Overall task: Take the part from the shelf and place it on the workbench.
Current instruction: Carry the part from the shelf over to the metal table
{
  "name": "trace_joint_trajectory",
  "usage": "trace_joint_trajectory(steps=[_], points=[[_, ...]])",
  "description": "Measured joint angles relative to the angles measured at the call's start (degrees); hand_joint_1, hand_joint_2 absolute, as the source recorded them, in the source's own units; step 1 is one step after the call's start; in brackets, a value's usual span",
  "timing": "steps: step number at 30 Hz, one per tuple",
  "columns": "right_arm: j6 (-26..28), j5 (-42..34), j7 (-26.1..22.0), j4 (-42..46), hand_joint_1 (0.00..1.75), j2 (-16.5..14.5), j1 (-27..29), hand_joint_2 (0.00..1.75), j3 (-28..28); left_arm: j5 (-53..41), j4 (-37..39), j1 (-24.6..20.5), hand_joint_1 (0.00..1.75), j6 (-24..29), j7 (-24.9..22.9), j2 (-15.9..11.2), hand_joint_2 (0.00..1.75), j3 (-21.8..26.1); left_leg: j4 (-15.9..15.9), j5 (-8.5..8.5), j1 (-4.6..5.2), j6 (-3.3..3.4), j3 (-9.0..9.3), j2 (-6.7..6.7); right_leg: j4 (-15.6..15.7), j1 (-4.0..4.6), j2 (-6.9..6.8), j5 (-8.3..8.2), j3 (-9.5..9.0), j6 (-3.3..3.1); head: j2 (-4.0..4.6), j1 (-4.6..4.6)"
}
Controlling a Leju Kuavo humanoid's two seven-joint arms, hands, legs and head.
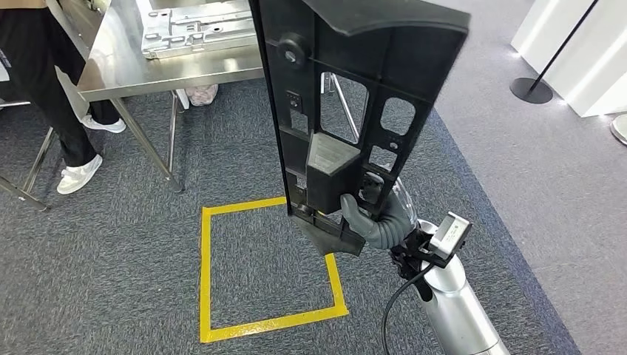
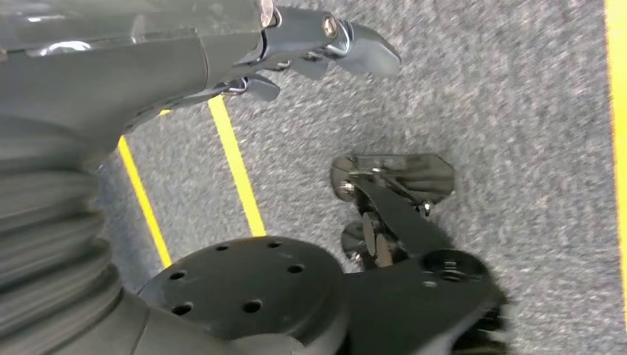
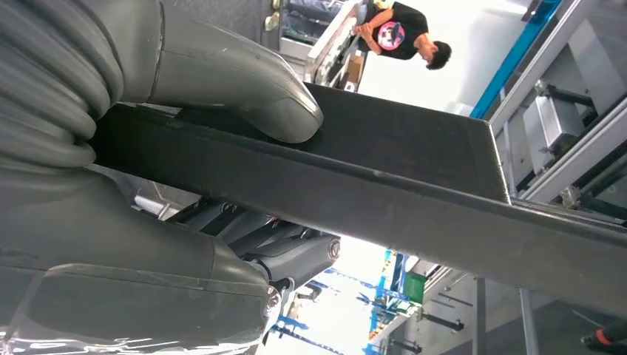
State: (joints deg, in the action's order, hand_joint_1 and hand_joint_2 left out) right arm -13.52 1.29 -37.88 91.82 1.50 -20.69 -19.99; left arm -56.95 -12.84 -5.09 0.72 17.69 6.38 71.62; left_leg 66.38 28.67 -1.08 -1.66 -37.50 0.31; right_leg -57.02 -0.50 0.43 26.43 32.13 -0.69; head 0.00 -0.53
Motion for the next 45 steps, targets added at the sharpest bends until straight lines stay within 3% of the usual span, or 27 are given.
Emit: trace_joint_trajectory(steps=[1, 2, 3, 7, 9, 11, 12, 13, 14, 16, 18, 21, 23, 24, 27, 28, 29, 31, 32, 34, 37, 39, 42, 43, 44, 45], points=[[0.0, 0.0, 0.0, -0.1, 1.75, 0.0, 0.0, 1.75, 0.0, 0.0, 0.0, 0.0, 0.0, 0.0, 0.0, 0.0, 1.75, 0.0, -3.9, -2.38, 0.11, 0.38, 1.27, -0.08, -0.1, 0.15, 0.21, 0.53, -0.52, 0.24, 0.0, 0.03], [0.0, 0.1, 0.0, -0.1, 1.75, -0.1, -0.1, 1.75, 0.0, 0.1, 0.0, 0.0, 0.0, 0.0, 0.0, -0.1, 1.75, 0.0, -6.5, -3.28, 0.23, 0.73, 2.44, -0.15, -0.1, 0.22, 0.29, 0.77, -0.7, 0.49, -0.01, 0.02], [-0.1, 0.1, 0.0, -0.1, 1.75, -0.1, -0.1, 1.75, 0.0, 0.1, 0.0, -0.1, 0.0, 0.0, 0.0, -0.1, 1.75, 0.0, -8.0, -3.4, 0.37, 1.08, 3.02, -0.22, -0.2, 0.28, 0.35, 0.89, -0.78, 0.78, -0.01, 0.03], [-0.1, 0.1, 0.0, -0.2, 1.75, -0.2, -0.2, 1.75, 0.0, 0.2, 0.0, -0.1, 0.0, 0.0, 0.1, -0.1, 1.75, 0.0, -8.9, -2.9, 0.27, 2.45, 4.03, -0.28, -2.0, 0.22, 0.33, 1.45, -0.29, 1.94, -0.01, -0.09], [-0.1, 0.1, 0.0, -0.2, 1.75, -0.2, -0.3, 1.75, 0.1, 0.2, 0.0, -0.2, 0.0, 0.1, 0.1, -0.1, 1.75, 0.0, -9.1, -2.63, 0.17, 3.0, 4.69, -0.24, -7.6, 0.02, 0.21, 3.93, 2.78, 2.4, -0.02, -0.24], [-0.1, 0.3, 0.1, -0.4, 1.75, -0.2, -0.3, 1.75, 0.1, 0.2, 0.0, -0.2, 0.0, 0.1, 0.2, -0.1, 1.75, 0.0, -9.1, -2.2, 0.24, 3.22, 5.03, -0.25, -14.9, -0.18, 0.18, 6.53, 7.38, 2.81, -0.02, -0.28], [-0.1, 0.5, 0.4, -0.6, 1.75, -0.2, -0.3, 1.75, 0.1, 0.2, 0.0, -0.1, 0.0, 0.1, 0.2, -0.1, 1.75, 0.0, -9.1, -1.95, 0.27, 3.17, 5.28, -0.4, -16.9, -0.29, 0.16, 6.78, 9.0, 2.93, -0.01, -0.28], [0.0, 0.9, 0.7, -0.8, 1.75, -0.2, -0.3, 1.75, 0.0, 0.2, 0.0, -0.1, 0.0, 0.1, 0.2, -0.1, 1.75, 0.0, -9.1, -1.66, 0.28, 3.05, 5.61, -0.59, -16.7, -0.39, 0.14, 5.87, 9.58, 2.97, -0.01, -0.28], [0.1, 1.3, 1.1, -1.0, 1.75, -0.2, -0.3, 1.75, 0.0, 0.3, 0.0, 0.0, 0.0, 0.1, 0.3, 0.0, 1.75, 0.0, -9.1, -1.38, 0.27, 2.91, 6.0, -0.84, -14.8, -0.48, 0.13, 4.14, 9.18, 2.93, -0.01, -0.28], [0.3, 1.8, 1.9, -1.4, 1.75, -0.2, -0.4, 1.75, 0.0, 0.3, 0.1, 0.0, 0.0, 0.1, 0.4, 0.0, 1.75, 0.0, -9.1, -0.71, 0.21, 2.53, 6.88, -1.47, -7.1, -0.67, 0.49, -0.56, 6.17, 2.73, 0.0, -0.27], [0.5, 2.1, 2.3, -1.8, 1.75, -0.2, -0.6, 1.75, 0.0, 0.3, 0.1, -0.1, 0.0, 0.1, 0.6, 0.1, 1.75, 0.0, -9.2, -0.29, 0.14, 1.91, 7.14, -2.09, -1.7, -0.52, 1.15, -2.04, 4.08, 2.26, -0.01, -0.22], [0.7, 2.3, 2.6, -2.1, 1.75, -0.1, -1.0, 1.75, 0.0, 0.3, 0.1, -0.1, 0.0, 0.0, 0.6, 0.1, 1.75, 0.0, -9.2, -0.04, 0.13, 0.75, 7.46, -2.62, -0.6, -0.28, 1.11, -1.84, 3.51, 1.16, -0.01, -0.13], [0.8, 2.3, 2.8, -2.1, 1.75, -0.2, -1.2, 1.75, 0.0, 0.3, 0.2, -0.1, 0.0, 0.0, 0.6, 0.0, 1.75, 0.0, -7.4, 0.95, 0.12, 0.33, 6.98, -1.95, -0.3, -0.39, 0.53, -1.56, 2.6, 0.5, -0.01, 0.1], [0.8, 2.3, 2.8, -2.1, 1.75, -0.2, -1.4, 1.75, 0.0, 0.3, 0.2, -0.2, 0.0, 0.0, 0.6, 0.0, 1.75, 0.0, -5.0, 1.95, 0.08, 0.22, 5.8, -1.5, -0.2, -0.36, 0.2, -1.33, 2.14, 0.18, -0.01, 0.23], [0.8, 2.3, 2.9, -2.4, 1.75, -0.2, -1.5, 1.75, 0.0, 0.2, 0.2, -0.1, 0.0, 0.0, 0.6, 0.0, 1.75, 0.0, 4.9, 5.0, 0.06, 0.19, -0.52, -0.86, -0.2, 0.1, -0.74, -0.37, 1.12, -0.48, 0.0, 0.5], [0.8, 2.3, 2.9, -2.6, 1.75, -0.2, -1.4, 1.75, 0.0, 0.2, 0.2, 0.0, 0.0, 0.0, 0.6, 0.0, 1.75, 0.0, 6.3, 4.86, 0.08, 0.27, -2.01, -0.82, -0.2, 0.29, -0.96, 0.04, 0.65, -0.59, -0.01, 0.5], [0.7, 2.2, 2.8, -2.6, 1.75, -0.2, -1.4, 1.75, 0.0, 0.2, 0.2, 0.1, 0.0, 0.0, 0.6, 0.0, 1.75, 0.0, 5.6, 3.49, 0.12, 0.45, -2.54, -0.79, -0.2, 0.48, -1.11, 0.5, 0.03, -0.63, -0.01, 0.53], [0.3, 1.7, 2.7, -2.4, 1.75, -0.2, -1.4, 1.75, 0.0, 0.1, 0.2, 0.3, 0.0, -0.1, 0.7, -0.1, 1.75, 0.0, -0.6, -1.93, 0.41, 1.23, -1.28, -0.66, -0.2, 0.78, -1.39, 1.54, -1.38, -0.6, -0.01, 0.52], [0.1, 1.4, 2.6, -2.1, 1.75, -0.2, -1.5, 1.75, 0.0, 0.1, 0.2, 0.3, 0.0, -0.1, 0.7, -0.2, 1.75, 0.0, -3.8, -3.81, 0.7, 1.68, -0.47, -0.5, -0.2, 0.87, -1.5, 1.96, -1.9, -0.5, -0.01, 0.39], [-0.1, 1.1, 2.5, -1.2, 1.75, -0.2, -1.4, 1.75, 0.0, 0.0, 0.2, 0.3, 0.0, -0.2, 0.7, -0.4, 1.75, 0.0, -7.5, -4.85, 1.3, 2.3, 0.42, -0.24, -0.2, 0.82, -1.64, 2.5, -2.18, 0.0, -0.02, 0.2], [0.0, 1.2, 2.3, 0.8, 1.75, -0.2, -1.0, 1.75, -0.1, 0.0, 0.2, 0.5, 0.0, -0.3, 0.8, -0.5, 1.75, 0.0, -8.8, -4.52, 1.31, 3.1, 1.59, -0.28, -1.3, 0.71, -1.48, 2.58, -2.52, 1.19, -0.01, 0.08], [0.0, 1.3, 2.2, 2.1, 1.75, -0.3, -0.9, 1.75, -0.1, 0.0, 0.2, 0.4, 0.0, -0.3, 0.8, -0.5, 1.75, 0.0, -9.2, -4.26, 0.99, 3.56, 2.95, -0.4, -4.2, 0.51, -1.14, 4.12, -1.51, 1.85, -0.01, -0.17], [0.1, 1.5, 2.0, 3.1, 1.75, -0.3, -0.4, 1.75, -0.1, 0.0, 0.2, 0.1, 0.0, -0.2, 0.8, -0.5, 1.75, 0.0, -9.3, -3.49, 0.93, 3.8, 3.8, -0.7, -13.9, -0.06, -0.79, 8.16, 4.67, 2.84, -0.02, -0.45], [0.1, 1.5, 1.9, 3.3, 1.75, -0.3, -0.1, 1.75, -0.1, 0.0, 0.2, 0.1, 0.0, -0.2, 0.8, -0.5, 1.75, 0.0, -9.3, -3.13, 0.91, 3.73, 4.15, -0.8, -15.8, -0.25, -0.76, 8.43, 6.45, 3.0, -0.02, -0.44], [0.1, 1.5, 1.9, 3.3, 1.75, -0.3, 0.2, 1.75, -0.1, 0.0, 0.2, 0.2, 0.0, -0.1, 0.8, -0.5, 1.75, 0.0, -9.2, -2.72, 0.86, 3.62, 4.62, -0.89, -15.7, -0.44, -0.75, 7.48, 7.3, 3.04, -0.02, -0.46], [0.1, 1.6, 1.9, 3.4, 1.75, -0.3, 0.4, 1.75, -0.1, 0.0, 0.2, 0.3, 0.0, 0.0, 0.8, -0.4, 1.75, 0.0, -9.2, -2.28, 0.8, 3.46, 5.21, -0.98, -13.5, -0.61, -0.76, 5.29, 7.05, 3.01, -0.02, -0.46]])
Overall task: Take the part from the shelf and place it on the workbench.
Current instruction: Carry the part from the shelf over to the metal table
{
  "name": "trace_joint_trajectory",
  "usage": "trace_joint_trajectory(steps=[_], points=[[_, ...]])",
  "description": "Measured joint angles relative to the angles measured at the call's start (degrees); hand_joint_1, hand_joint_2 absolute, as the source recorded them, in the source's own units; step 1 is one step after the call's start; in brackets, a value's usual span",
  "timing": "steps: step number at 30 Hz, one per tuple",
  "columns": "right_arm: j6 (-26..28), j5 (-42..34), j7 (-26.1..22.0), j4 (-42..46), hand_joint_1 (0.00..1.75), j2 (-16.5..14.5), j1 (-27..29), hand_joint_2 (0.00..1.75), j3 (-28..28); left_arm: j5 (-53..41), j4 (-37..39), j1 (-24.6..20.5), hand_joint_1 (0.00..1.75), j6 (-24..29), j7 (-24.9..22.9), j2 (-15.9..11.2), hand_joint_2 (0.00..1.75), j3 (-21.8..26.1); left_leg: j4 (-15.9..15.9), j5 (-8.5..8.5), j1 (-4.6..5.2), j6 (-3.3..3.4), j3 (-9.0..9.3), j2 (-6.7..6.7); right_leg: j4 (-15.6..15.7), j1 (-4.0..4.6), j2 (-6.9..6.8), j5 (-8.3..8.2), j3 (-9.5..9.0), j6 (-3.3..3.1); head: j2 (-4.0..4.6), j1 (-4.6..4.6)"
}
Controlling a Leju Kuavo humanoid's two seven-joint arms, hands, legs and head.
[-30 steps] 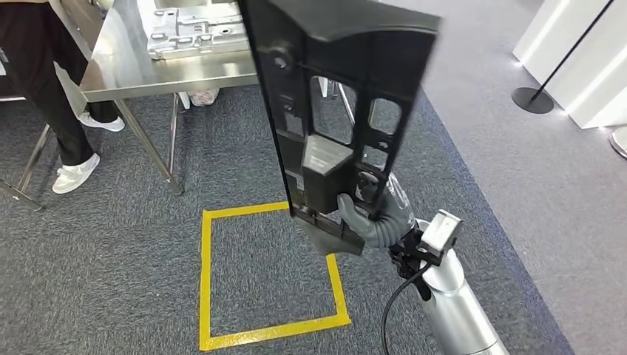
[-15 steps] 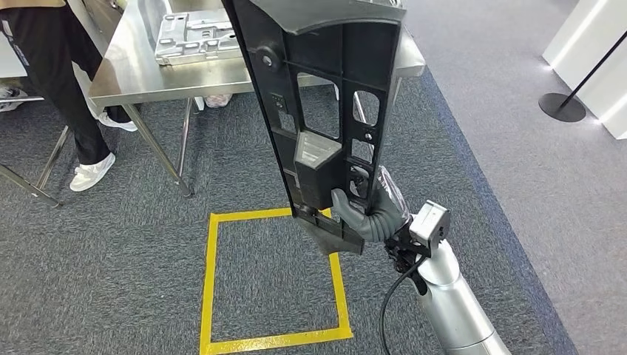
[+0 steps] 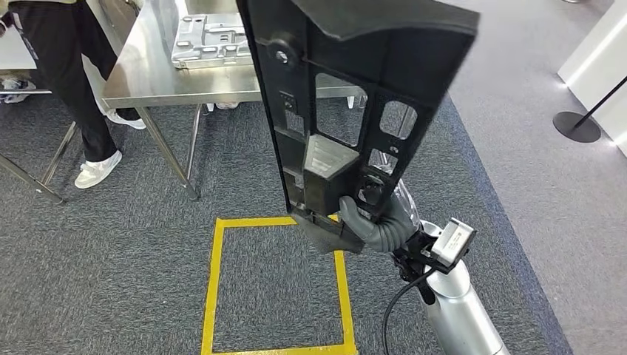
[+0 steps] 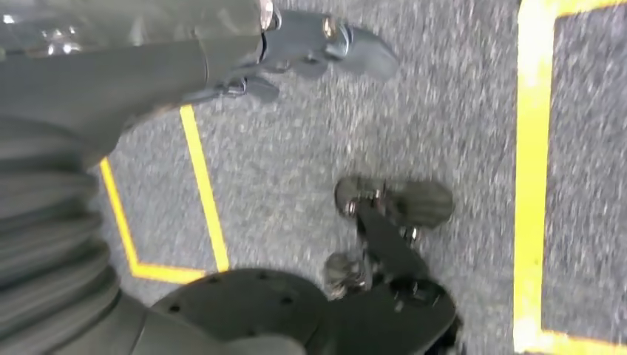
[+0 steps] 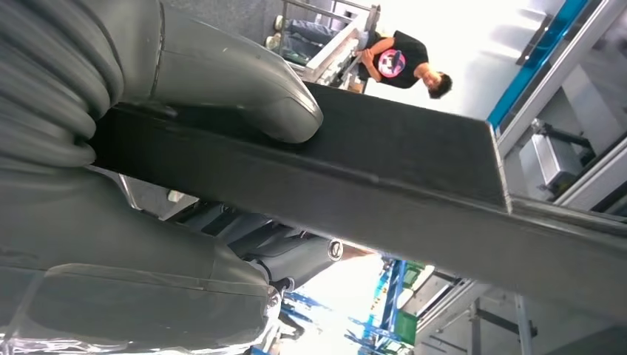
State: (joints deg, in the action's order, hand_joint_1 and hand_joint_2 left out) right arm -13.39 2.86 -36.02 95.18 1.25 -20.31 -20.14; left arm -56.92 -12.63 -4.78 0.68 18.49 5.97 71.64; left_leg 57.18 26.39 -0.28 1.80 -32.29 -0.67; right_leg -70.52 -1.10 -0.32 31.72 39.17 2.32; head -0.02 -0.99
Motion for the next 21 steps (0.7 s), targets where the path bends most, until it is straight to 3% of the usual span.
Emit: trace_joint_trajectory(steps=[2, 3, 4, 8, 10, 12, 13, 14, 15, 17, 18, 19, 21], points=[[0.0, 0.1, 0.0, 0.0, 1.75, 0.0, 0.1, 1.75, 0.0, 0.0, 0.0, 0.0, 0.0, 0.1, 0.0, 0.1, 1.75, 0.0, 0.0, 0.93, -0.12, -0.46, 1.24, -0.15, 7.5, -0.12, 0.02, -5.26, -2.21, -0.2, 0.01, -0.01], [0.0, 0.1, 0.0, 0.0, 1.75, 0.0, 0.1, 1.75, 0.0, 0.0, 0.0, 0.0, 0.0, 0.1, 0.0, 0.2, 1.75, 0.0, 0.1, 1.3, -0.16, -0.79, 1.56, -0.23, 10.3, 0.02, 0.03, -6.4, -3.1, -0.42, 0.01, 0.0], [-0.1, 0.1, 0.0, 0.1, 1.75, 0.0, 0.1, 1.75, 0.0, 0.0, 0.0, -0.1, 0.0, 0.1, 0.0, 0.2, 1.75, 0.0, 0.0, 1.63, -0.18, -1.19, 1.72, -0.28, 12.0, 0.21, 0.03, -6.99, -3.56, -0.75, 0.02, 0.02], [-0.1, 0.2, -0.1, 0.5, 1.75, -0.2, 0.1, 1.75, 0.0, 0.0, 0.0, -0.1, 0.0, 0.1, 0.0, 0.2, 1.75, 0.0, 1.3, 2.54, -0.22, -2.56, 1.96, -0.14, 13.1, 0.28, 0.02, -6.6, -4.72, -2.35, 0.01, 0.18], [-0.2, 0.3, -0.1, 0.5, 1.75, -0.2, 0.1, 1.75, 0.0, 0.0, 0.0, -0.2, 0.0, 0.1, 0.1, 0.2, 1.75, 0.0, 6.0, 4.64, -0.37, -2.86, -0.33, 0.11, 13.4, 0.19, -0.06, -6.24, -5.72, -2.91, 0.01, 0.43], [-0.2, 0.3, 0.0, 0.5, 1.75, -0.2, 0.1, 1.75, 0.0, 0.0, 0.0, -0.2, 0.0, 0.1, 0.1, 0.2, 1.75, 0.0, 13.7, 7.47, -0.42, -3.17, -5.0, 0.23, 13.5, 0.34, -0.08, -5.66, -6.33, -3.28, 0.01, 0.62], [-0.2, 0.3, 0.0, 0.4, 1.75, -0.2, 0.1, 1.75, 0.0, 0.0, 0.0, -0.1, 0.0, 0.2, 0.1, 0.3, 1.75, 0.0, 16.4, 8.02, -0.43, -3.31, -7.05, 0.23, 13.5, 0.41, -0.03, -5.34, -6.66, -3.34, 0.01, 0.61], [-0.2, 0.3, 0.1, 0.3, 1.75, -0.2, 0.2, 1.75, 0.0, 0.0, 0.0, 0.0, 0.0, 0.3, 0.1, 0.3, 1.75, 0.0, 17.2, 7.43, -0.44, -3.4, -8.23, 0.24, 13.5, 0.45, 0.05, -4.98, -7.08, -3.34, 0.02, 0.61], [-0.2, 0.3, 0.2, 0.3, 1.75, -0.2, 0.2, 1.75, 0.0, 0.1, 0.0, 0.1, 0.0, 0.3, 0.1, 0.3, 1.75, 0.0, 15.5, 5.5, -0.44, -3.4, -8.24, 0.25, 13.5, 0.47, 0.13, -4.58, -7.63, -3.28, 0.01, 0.65], [0.0, 0.3, 0.4, 0.3, 1.75, -0.3, 0.2, 1.75, 0.0, 0.1, 0.0, 0.1, 0.0, 0.4, 0.1, 0.3, 1.75, 0.0, 8.0, -0.02, -0.38, -3.01, -6.03, 0.36, 13.5, 0.48, 0.21, -3.69, -8.91, -2.98, 0.02, 0.64], [0.0, 0.4, 0.6, 0.3, 1.75, -0.3, 0.2, 1.75, 0.1, 0.2, 0.0, 0.1, 0.0, 0.5, 0.1, 0.3, 1.75, 0.0, 4.4, -1.49, -0.23, -2.7, -4.96, 0.45, 13.4, 0.53, 0.21, -3.29, -9.31, -2.73, 0.02, 0.67], [0.1, 0.6, 1.0, 0.3, 1.75, -0.3, 0.2, 1.75, 0.1, 0.2, 0.0, 0.1, 0.0, 0.5, 0.1, 0.3, 1.75, 0.0, 2.3, -2.33, -0.07, -2.3, -4.28, 0.52, 13.4, 0.59, 0.22, -2.95, -9.49, -2.42, 0.02, 0.65], [0.2, 1.1, 2.0, 0.4, 1.75, -0.3, 0.3, 1.75, 0.1, 0.2, 0.0, 0.2, 0.0, 0.7, 0.1, 0.3, 1.75, 0.1, 1.3, -1.93, 0.23, -1.63, -4.04, 0.49, 13.5, 0.71, 0.23, -2.46, -9.5, -1.77, 0.01, 0.68]])
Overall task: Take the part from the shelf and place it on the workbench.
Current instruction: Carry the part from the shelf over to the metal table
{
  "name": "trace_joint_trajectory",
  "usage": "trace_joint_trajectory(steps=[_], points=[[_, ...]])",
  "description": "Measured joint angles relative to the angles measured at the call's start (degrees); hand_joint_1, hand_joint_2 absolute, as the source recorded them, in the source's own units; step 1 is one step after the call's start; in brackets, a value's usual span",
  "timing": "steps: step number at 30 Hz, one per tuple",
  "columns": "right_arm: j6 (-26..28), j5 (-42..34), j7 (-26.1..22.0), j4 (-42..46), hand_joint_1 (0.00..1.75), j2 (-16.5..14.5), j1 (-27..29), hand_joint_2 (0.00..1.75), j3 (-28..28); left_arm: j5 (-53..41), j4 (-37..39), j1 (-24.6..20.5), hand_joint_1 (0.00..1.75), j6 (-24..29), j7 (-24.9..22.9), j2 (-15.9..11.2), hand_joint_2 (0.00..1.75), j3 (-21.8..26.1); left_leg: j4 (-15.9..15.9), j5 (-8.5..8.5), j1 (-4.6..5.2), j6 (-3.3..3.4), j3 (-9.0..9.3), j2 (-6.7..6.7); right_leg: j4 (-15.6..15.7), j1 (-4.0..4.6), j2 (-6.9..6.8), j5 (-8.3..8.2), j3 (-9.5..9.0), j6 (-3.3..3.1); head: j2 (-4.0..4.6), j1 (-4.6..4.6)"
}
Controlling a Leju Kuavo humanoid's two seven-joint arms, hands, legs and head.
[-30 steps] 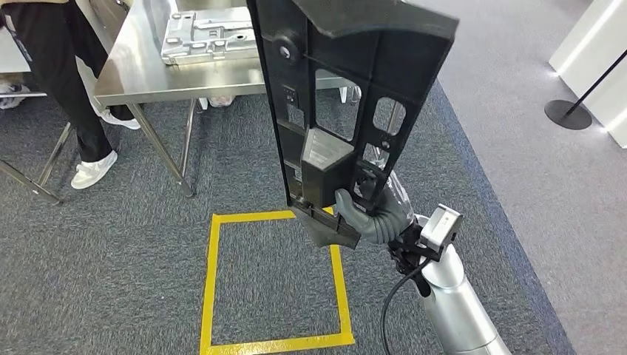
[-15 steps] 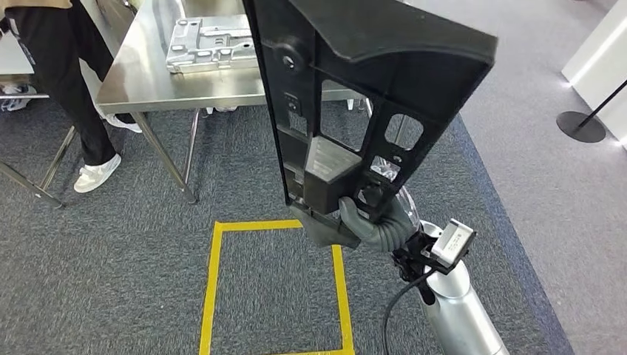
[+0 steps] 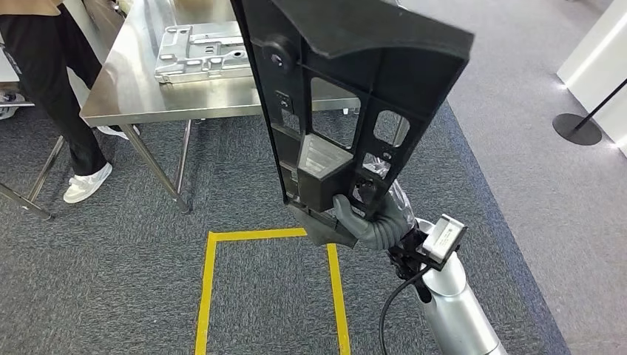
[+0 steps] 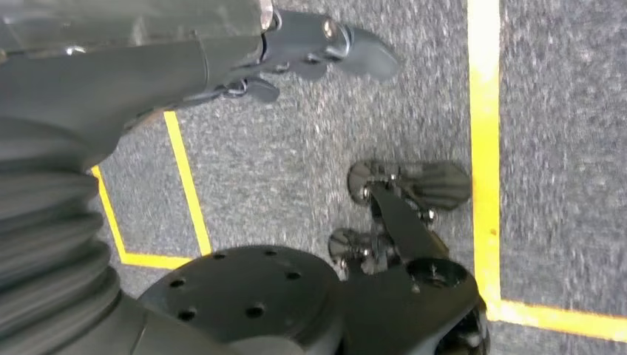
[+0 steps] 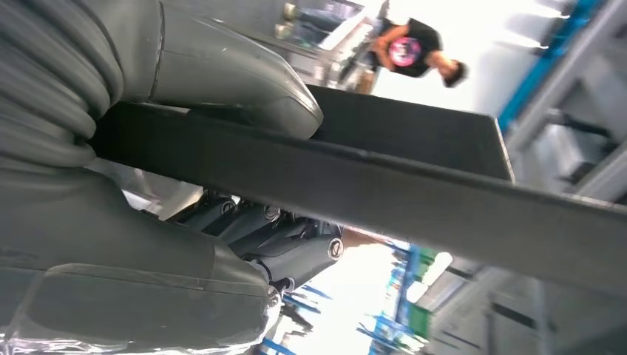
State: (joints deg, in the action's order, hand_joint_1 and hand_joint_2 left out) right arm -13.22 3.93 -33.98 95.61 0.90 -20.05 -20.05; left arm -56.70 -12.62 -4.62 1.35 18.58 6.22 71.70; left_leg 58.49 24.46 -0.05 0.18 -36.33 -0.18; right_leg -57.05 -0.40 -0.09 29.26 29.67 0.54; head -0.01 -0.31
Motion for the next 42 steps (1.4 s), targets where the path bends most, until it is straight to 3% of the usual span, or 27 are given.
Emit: trace_joint_trajectory(steps=[3, 4, 6, 7, 8, 9, 11, 13, 15, 18, 20, 22, 23, 24, 25, 26, 28, 29, 33, 35, 37, 38, 39, 40, 42], points=[[0.0, 0.1, 1.8, 0.1, 1.75, 0.0, 0.1, 1.75, 0.0, 0.2, 0.0, 0.1, 0.0, 0.1, 0.2, 0.2, 1.75, 0.0, -0.6, -0.15, -0.42, 0.98, 0.91, -0.14, -1.7, -0.01, 0.0, 1.36, 0.39, 0.98, -0.01, -0.11], [0.0, 0.0, 2.2, 0.2, 1.75, 0.0, 0.1, 1.75, 0.0, 0.2, 0.0, 0.1, 0.0, 0.2, 0.4, 0.2, 1.75, 0.0, -0.9, -0.04, -0.57, 1.32, 1.33, -0.15, -4.3, -0.05, 0.0, 2.49, 1.68, 1.29, 0.0, -0.18], [0.0, -0.1, 2.4, 0.3, 1.75, 0.0, 0.3, 1.75, 0.1, 0.3, 0.0, 0.0, 0.0, 0.2, 0.6, 0.2, 1.75, 0.1, -0.9, 0.47, -0.5, 1.76, 1.85, -0.17, -12.1, -0.18, 0.01, 5.07, 6.49, 1.71, 0.0, -0.23], [0.0, -0.2, 2.5, 0.3, 1.75, 0.0, 0.5, 1.75, 0.1, 0.3, 0.0, 0.1, 0.0, 0.2, 0.7, 0.2, 1.75, 0.1, -0.9, 0.77, -0.46, 1.85, 2.12, -0.22, -15.4, -0.25, 0.01, 5.59, 8.9, 1.85, 0.0, -0.23], [0.0, -0.2, 2.7, 0.5, 1.75, 0.0, 0.6, 1.75, 0.2, 0.3, 0.0, 0.1, 0.0, 0.2, 0.7, 0.2, 1.75, 0.1, -0.9, 1.1, -0.43, 1.87, 2.47, -0.28, -16.9, -0.3, 0.0, 5.02, 10.47, 1.91, -0.01, -0.23], [0.0, -0.3, 2.8, 0.7, 1.75, 0.0, 0.7, 1.75, 0.3, 0.3, 0.0, 0.2, 0.0, 0.2, 0.7, 0.2, 1.75, 0.1, -0.8, 1.45, -0.41, 1.83, 2.9, -0.36, -16.0, -0.33, 0.0, 3.31, 10.86, 1.87, -0.01, -0.24], [0.2, -0.4, 3.1, 1.2, 1.75, 0.0, 0.7, 1.75, 0.7, 0.3, 0.0, 0.2, 0.0, 0.1, 0.7, 0.3, 1.75, 0.1, -0.9, 2.24, -0.4, 1.64, 3.96, -0.54, -8.8, -0.26, 0.0, -2.1, 8.76, 1.4, 0.0, -0.26], [0.4, -0.5, 3.3, 1.7, 1.75, 0.1, 0.5, 1.75, 1.0, 0.2, 0.0, 0.1, 0.0, 0.0, 0.6, 0.5, 1.75, 0.1, -0.8, 2.98, -0.22, 1.19, 4.63, -0.73, -2.2, 0.06, -0.01, -5.09, 6.24, 0.67, 0.01, -0.21], [0.8, -0.4, 3.3, 2.2, 1.75, 0.1, 0.4, 1.75, 1.2, 0.1, 0.1, 0.0, 0.0, -0.2, 0.6, 0.6, 1.75, 0.1, -0.9, 3.45, -0.15, 0.54, 4.91, -0.78, -0.7, 0.38, 0.05, -4.86, 5.51, 0.06, 0.01, -0.16], [1.4, 0.6, 3.2, 3.3, 1.75, 0.1, 0.5, 1.75, 1.3, 0.1, 0.1, -0.1, 0.0, -0.4, 0.6, 0.5, 1.75, 0.1, 0.0, 4.52, -0.16, -0.44, 5.03, -0.56, 0.4, -0.13, 0.1, -4.66, 4.33, -0.68, 0.0, 0.0], [2.0, 1.8, 2.7, 4.0, 1.75, 0.1, 0.8, 1.75, 1.3, 0.1, 0.1, -0.1, 0.0, -0.4, 0.5, 0.5, 1.75, 0.1, 5.5, 7.02, -0.37, -1.02, 2.39, -0.37, 1.0, -0.34, -0.04, -4.36, 3.32, -1.05, 0.0, 0.26], [2.4, 2.7, 2.2, 4.7, 1.75, 0.1, 1.4, 1.75, 1.2, 0.2, 0.1, 0.1, 0.0, -0.4, 0.4, 0.5, 1.75, 0.2, 13.2, 9.49, -0.63, -1.48, -2.14, -0.27, 1.0, -0.31, -0.11, -3.82, 2.74, -1.22, 0.01, 0.4], [2.6, 3.0, 2.0, 5.1, 1.75, 0.1, 1.8, 1.75, 1.1, 0.3, 0.1, 0.3, 0.0, -0.3, 0.3, 0.5, 1.75, 0.3, 15.1, 9.34, -0.73, -1.64, -3.65, -0.24, 0.9, -0.31, -0.07, -3.49, 2.42, -1.21, 0.01, 0.43], [2.7, 3.2, 1.9, 5.4, 1.75, 0.1, 2.1, 1.75, 1.0, 0.4, 0.1, 0.4, 0.0, -0.3, 0.2, 0.5, 1.75, 0.4, 15.0, 8.12, -0.81, -1.75, -4.21, -0.22, 0.9, -0.34, -0.02, -3.14, 2.03, -1.13, 0.01, 0.45], [2.8, 3.4, 1.9, 5.8, 1.75, 0.1, 2.3, 1.75, 1.0, 0.6, 0.1, 0.5, 0.0, -0.1, 0.2, 0.5, 1.75, 0.5, 12.4, 5.79, -0.91, -1.8, -3.57, -0.18, 0.8, -0.37, 0.04, -2.73, 1.55, -1.0, 0.01, 0.49], [2.8, 3.4, 1.9, 6.2, 1.75, 0.1, 2.4, 1.75, 1.0, 0.8, 0.1, 0.5, 0.0, 0.0, 0.1, 0.4, 1.75, 0.7, 8.4, 3.07, -1.01, -1.77, -2.2, -0.09, 0.7, -0.41, 0.09, -2.24, 1.03, -0.79, 0.01, 0.5], [2.8, 3.5, 1.9, 6.9, 1.75, 0.1, 2.3, 1.75, 1.0, 1.1, 0.1, 0.4, 0.0, 0.3, 0.0, 0.4, 1.75, 1.0, 1.8, 0.22, -0.89, -1.3, 0.56, 0.03, 0.4, -0.23, 0.14, -1.36, 0.39, -0.16, 0.0, 0.52], [2.8, 3.6, 1.9, 7.3, 1.75, 0.2, 2.3, 1.75, 1.0, 1.3, 0.1, 0.4, 0.0, 0.4, 0.0, 0.4, 1.75, 1.1, 0.4, 0.1, -0.8, -0.89, 1.18, 0.04, 0.3, -0.11, 0.16, -1.07, 0.29, 0.16, 0.01, 0.5], [2.8, 3.7, 2.0, 8.4, 1.75, 0.2, 2.0, 1.75, 1.0, 1.7, 0.0, 0.5, 0.0, 0.6, -0.2, 0.3, 1.75, 1.5, -0.2, 0.89, -0.66, 0.83, 1.79, -0.18, -0.6, -0.3, 0.11, 0.06, 0.46, 1.36, 0.01, 0.38], [2.8, 3.7, 2.2, 8.7, 1.75, 0.3, 1.8, 1.75, 1.0, 2.1, 0.0, 0.4, 0.0, 0.9, -0.1, 0.2, 1.75, 1.8, -0.5, 1.12, -0.72, 1.48, 2.26, -0.18, -5.9, -0.41, 0.11, 2.39, 3.21, 1.75, 0.0, 0.2], [2.8, 3.7, 2.5, 8.8, 1.75, 0.3, 1.8, 1.75, 1.0, 2.4, 0.0, 0.3, 0.0, 1.2, -0.1, -0.1, 1.75, 2.2, -0.5, 1.53, -0.55, 1.87, 2.56, -0.18, -14.0, -0.39, 0.11, 5.02, 8.24, 1.88, -0.01, 0.15], [2.9, 3.7, 2.7, 8.8, 1.75, 0.4, 1.8, 1.75, 1.1, 2.6, 0.0, 0.4, 0.0, 1.4, -0.1, -0.3, 1.75, 2.4, -0.4, 1.78, -0.45, 1.96, 2.8, -0.2, -16.6, -0.39, 0.11, 5.23, 10.21, 1.85, -0.01, 0.15], [2.9, 3.7, 2.9, 8.8, 1.75, 0.4, 1.9, 1.75, 1.1, 2.7, 0.0, 0.5, 0.0, 1.5, -0.1, -0.5, 1.75, 2.6, -0.4, 2.04, -0.35, 1.99, 3.11, -0.24, -17.4, -0.37, 0.11, 4.47, 11.27, 1.74, -0.01, 0.14], [2.9, 3.7, 3.0, 8.9, 1.75, 0.5, 1.9, 1.75, 1.2, 2.9, 0.0, 0.6, 0.0, 1.6, -0.1, -0.8, 1.75, 2.8, -0.4, 2.36, -0.24, 1.98, 3.57, -0.3, -15.4, -0.32, 0.11, 2.35, 10.96, 1.48, -0.01, 0.14], [2.8, 3.7, 3.2, 9.3, 1.75, 0.6, 2.0, 1.75, 1.7, 3.4, 0.0, 0.7, 0.0, 1.7, -0.1, -1.2, 1.75, 3.2, -0.4, 3.03, 0.02, 1.83, 4.58, -0.44, -7.7, 0.01, 0.11, -2.58, 8.12, 0.57, 0.01, 0.18]])
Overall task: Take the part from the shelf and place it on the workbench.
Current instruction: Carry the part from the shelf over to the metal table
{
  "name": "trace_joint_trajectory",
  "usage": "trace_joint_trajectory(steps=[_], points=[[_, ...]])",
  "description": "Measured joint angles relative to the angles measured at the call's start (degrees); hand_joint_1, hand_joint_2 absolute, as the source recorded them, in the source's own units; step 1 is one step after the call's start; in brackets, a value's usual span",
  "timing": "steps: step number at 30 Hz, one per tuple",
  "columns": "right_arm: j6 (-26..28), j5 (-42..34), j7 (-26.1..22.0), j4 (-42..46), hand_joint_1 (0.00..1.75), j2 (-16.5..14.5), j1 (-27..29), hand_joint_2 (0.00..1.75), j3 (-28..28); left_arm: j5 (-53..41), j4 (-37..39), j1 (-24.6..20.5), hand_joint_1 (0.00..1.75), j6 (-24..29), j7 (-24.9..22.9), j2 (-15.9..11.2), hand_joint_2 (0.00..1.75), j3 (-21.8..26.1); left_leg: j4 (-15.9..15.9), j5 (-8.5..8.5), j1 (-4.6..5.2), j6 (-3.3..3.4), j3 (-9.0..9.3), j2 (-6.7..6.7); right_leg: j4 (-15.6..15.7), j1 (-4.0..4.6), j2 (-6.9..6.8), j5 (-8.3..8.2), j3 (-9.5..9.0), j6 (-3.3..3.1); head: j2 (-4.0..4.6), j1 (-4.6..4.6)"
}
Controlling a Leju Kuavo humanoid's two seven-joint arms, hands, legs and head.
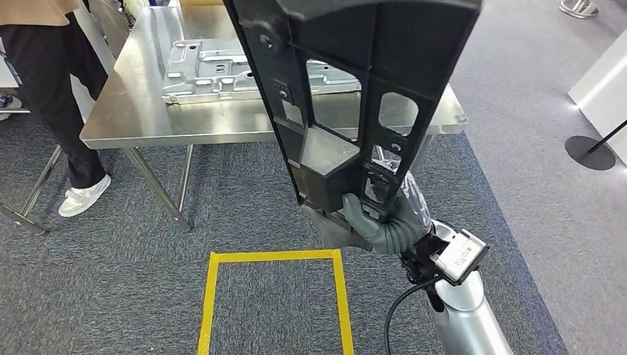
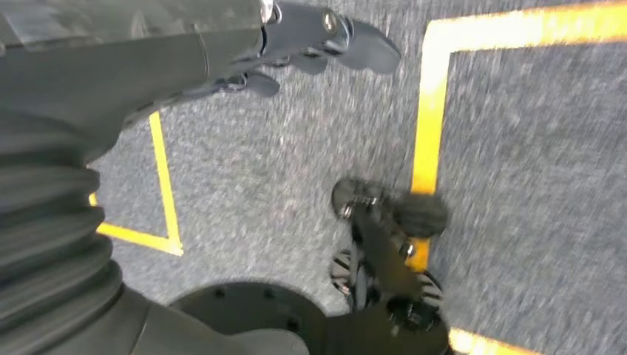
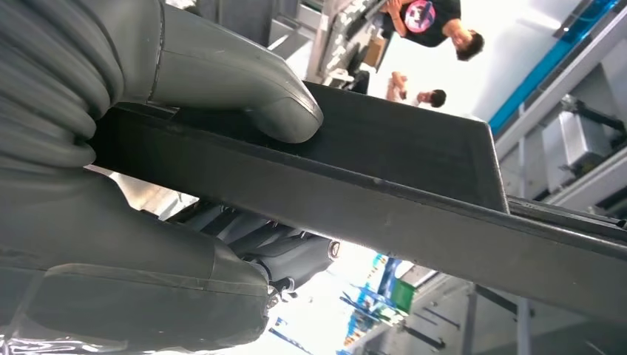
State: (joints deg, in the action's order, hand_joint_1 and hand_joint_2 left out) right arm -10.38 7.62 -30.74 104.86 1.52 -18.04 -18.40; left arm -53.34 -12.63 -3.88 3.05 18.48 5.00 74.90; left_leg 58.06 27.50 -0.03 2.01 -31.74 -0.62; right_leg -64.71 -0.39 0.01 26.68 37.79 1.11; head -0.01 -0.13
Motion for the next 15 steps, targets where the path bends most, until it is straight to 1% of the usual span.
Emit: trace_joint_trajectory(steps=[1, 2, 3, 5, 7, 8, 9, 11, 12, 13, 14, 15], points=[[0.0, 0.0, 0.0, 0.2, 1.75, 0.1, 0.0, 1.75, 0.2, 0.2, 0.0, 0.0, 0.0, 0.0, 0.0, -0.2, 1.75, 0.3, 0.0, 0.35, 0.11, -0.21, 0.35, -0.07, 3.7, 0.22, -0.03, -1.63, -1.46, -0.44, 0.0, 0.03], [-0.1, 0.0, 0.0, 0.4, 1.75, 0.1, 0.0, 1.75, 0.5, 0.4, 0.0, 0.0, 0.0, 0.0, 0.1, -0.4, 1.75, 0.5, 0.0, 0.61, 0.12, -0.47, 0.51, -0.1, 5.7, 0.47, -0.05, -2.18, -2.3, -0.76, 0.0, 0.08], [-0.1, 0.0, 0.0, 0.5, 1.75, 0.1, 0.0, 1.75, 0.6, 0.5, 0.0, 0.0, 0.0, 0.0, 0.1, -0.5, 1.75, 0.7, -0.1, 0.84, 0.09, -0.76, 0.58, -0.09, 6.6, 0.64, -0.06, -2.02, -2.64, -0.98, -0.01, 0.14], [-0.1, 0.0, 0.0, 0.7, 1.75, 0.2, 0.0, 1.75, 0.8, 0.5, -0.1, 0.0, 0.0, 0.0, 0.3, -0.8, 1.75, 0.8, -0.3, 1.09, -0.06, -1.23, 0.78, 0.0, 6.9, 0.79, 0.01, -1.84, -2.76, -1.25, -0.01, 0.15], [-0.1, -0.1, 0.0, 0.8, 1.75, 0.3, 0.0, 1.75, 1.0, 0.4, -0.1, 0.0, 0.0, -0.2, 0.5, -1.2, 1.75, 0.9, 0.0, 1.52, -0.06, -1.71, 1.07, 0.15, 7.8, 0.37, 0.04, -1.88, -3.64, -1.49, -0.01, 0.2], [-0.1, -0.1, 0.0, 0.8, 1.75, 0.4, 0.1, 1.75, 1.2, 0.3, -0.2, 0.0, 0.0, -0.3, 0.7, -1.4, 1.75, 0.9, 1.3, 2.23, -0.07, -1.98, 0.65, 0.21, 8.3, 0.16, 0.02, -1.86, -4.24, -1.66, -0.01, 0.25], [-0.1, -0.2, 0.0, 0.8, 1.75, 0.4, 0.1, 1.75, 1.3, 0.2, -0.2, 0.0, 0.0, -0.5, 0.8, -1.6, 1.75, 0.9, 3.8, 3.43, -0.17, -2.25, -0.56, 0.24, 8.6, -0.02, -0.03, -1.77, -4.81, -1.78, -0.01, 0.33], [-0.1, -0.3, -0.1, 0.7, 1.75, 0.5, 0.3, 1.75, 1.3, 0.0, -0.2, 0.0, 0.0, -0.7, 0.9, -1.7, 1.75, 0.9, 11.5, 6.34, -0.45, -2.73, -4.91, 0.26, 8.7, 0.04, -0.09, -1.21, -5.48, -2.0, -0.01, 0.38], [-0.1, -0.3, -0.1, 0.7, 1.75, 0.5, 0.4, 1.75, 1.4, -0.1, -0.2, 0.1, 0.0, -0.7, 0.9, -1.7, 1.75, 0.9, 14.5, 6.92, -0.58, -2.94, -6.94, 0.27, 8.6, 0.05, -0.08, -0.87, -5.77, -2.0, 0.0, 0.39], [-0.1, -0.3, -0.1, 0.6, 1.75, 0.5, 0.4, 1.75, 1.4, -0.2, -0.2, 0.2, 0.0, -0.8, 0.9, -1.7, 1.75, 0.9, 15.5, 6.35, -0.68, -3.09, -8.1, 0.28, 8.6, 0.03, -0.04, -0.51, -6.11, -1.95, 0.0, 0.38], [-0.1, -0.3, -0.1, 0.5, 1.75, 0.5, 0.4, 1.75, 1.4, -0.3, -0.2, 0.3, 0.0, -0.8, 0.9, -1.8, 1.75, 0.9, 14.1, 4.5, -0.77, -3.18, -8.0, 0.29, 8.5, -0.02, 0.0, -0.09, -6.54, -1.84, 0.0, 0.4], [-0.1, -0.4, -0.1, 0.3, 1.75, 0.5, 0.4, 1.75, 1.4, -0.4, -0.2, 0.3, 0.0, -0.8, 0.9, -1.9, 1.75, 0.9, 10.6, 1.87, -0.86, -3.22, -6.86, 0.32, 8.3, -0.09, 0.03, 0.39, -7.09, -1.67, 0.0, 0.4]])
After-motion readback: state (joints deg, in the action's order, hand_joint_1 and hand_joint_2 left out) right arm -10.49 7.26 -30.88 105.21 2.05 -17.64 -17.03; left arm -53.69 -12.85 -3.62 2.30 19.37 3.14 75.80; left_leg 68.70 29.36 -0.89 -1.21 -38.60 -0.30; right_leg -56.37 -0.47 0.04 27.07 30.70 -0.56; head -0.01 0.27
